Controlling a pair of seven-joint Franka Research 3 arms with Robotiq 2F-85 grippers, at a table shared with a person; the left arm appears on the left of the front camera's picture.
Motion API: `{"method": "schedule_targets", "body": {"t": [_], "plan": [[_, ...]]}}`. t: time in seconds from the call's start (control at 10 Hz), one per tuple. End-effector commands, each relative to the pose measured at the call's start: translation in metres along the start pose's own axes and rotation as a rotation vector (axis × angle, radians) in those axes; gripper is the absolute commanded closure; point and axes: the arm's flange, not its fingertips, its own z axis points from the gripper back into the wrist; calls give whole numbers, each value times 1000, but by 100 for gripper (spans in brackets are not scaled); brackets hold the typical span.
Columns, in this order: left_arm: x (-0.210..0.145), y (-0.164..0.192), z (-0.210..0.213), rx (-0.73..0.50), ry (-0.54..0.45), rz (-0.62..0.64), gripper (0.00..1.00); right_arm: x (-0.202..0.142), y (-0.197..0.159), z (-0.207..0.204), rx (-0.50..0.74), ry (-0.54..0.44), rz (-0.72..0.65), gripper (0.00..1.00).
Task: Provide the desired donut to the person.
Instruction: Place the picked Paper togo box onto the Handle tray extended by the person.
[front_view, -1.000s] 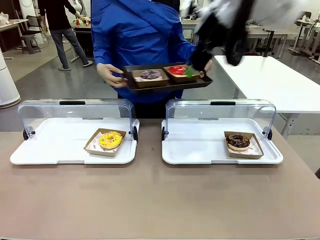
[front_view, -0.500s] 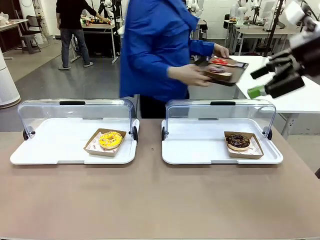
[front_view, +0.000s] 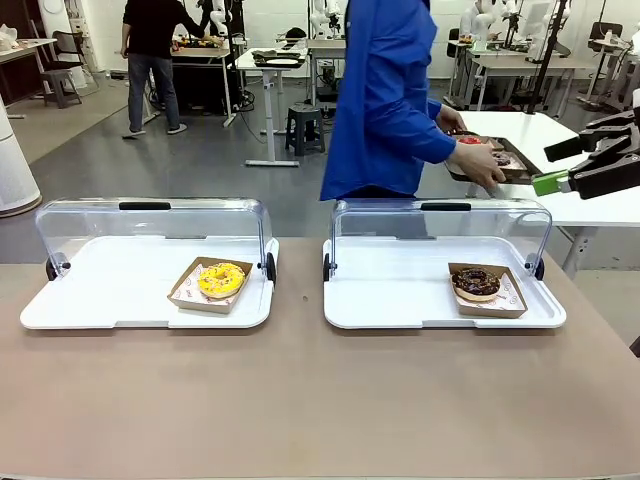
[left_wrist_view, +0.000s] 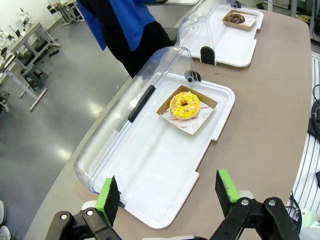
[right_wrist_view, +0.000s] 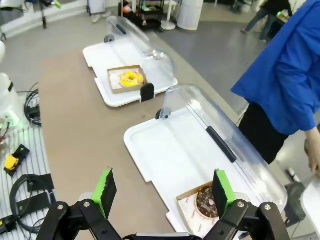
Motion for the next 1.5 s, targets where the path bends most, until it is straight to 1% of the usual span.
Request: {"method": "schedule_targets", "body": {"t": [0.0, 0.2, 0.4, 0.6, 0.8, 0.9, 1.0, 1.1, 1.4], "plan": [[1, -2, -1, -5, -9, 21, 0, -53, 42, -25, -20, -30, -29, 0], [1, -2, -1, -5, -9, 21, 0, -63, 42, -27, -47, -23, -50, 0], [1, -2, -1, -5, -9, 21, 0, -65, 45, -25, -98, 2, -56, 0], [1, -2, -1, -5, -9, 21, 0, -63, 46, -25, -147, 48, -67, 0], [1, -2, -1, -5, -9, 21, 0, -60, 45, -28, -148, 68, -60, 0], [1, -2, -1, -5, -9, 21, 0, -57, 45, -31, -168, 80, -69, 0], [1, -2, -1, -5, -9, 21, 0, -50, 46, -39, -151, 129, -52, 0], [1, -2, -1, -5, -9, 21, 0, -9, -15, -14, -135, 84, -69, 0], [1, -2, -1, -5, -9, 21, 0, -9, -15, -14, -135, 84, -69, 0]]}}
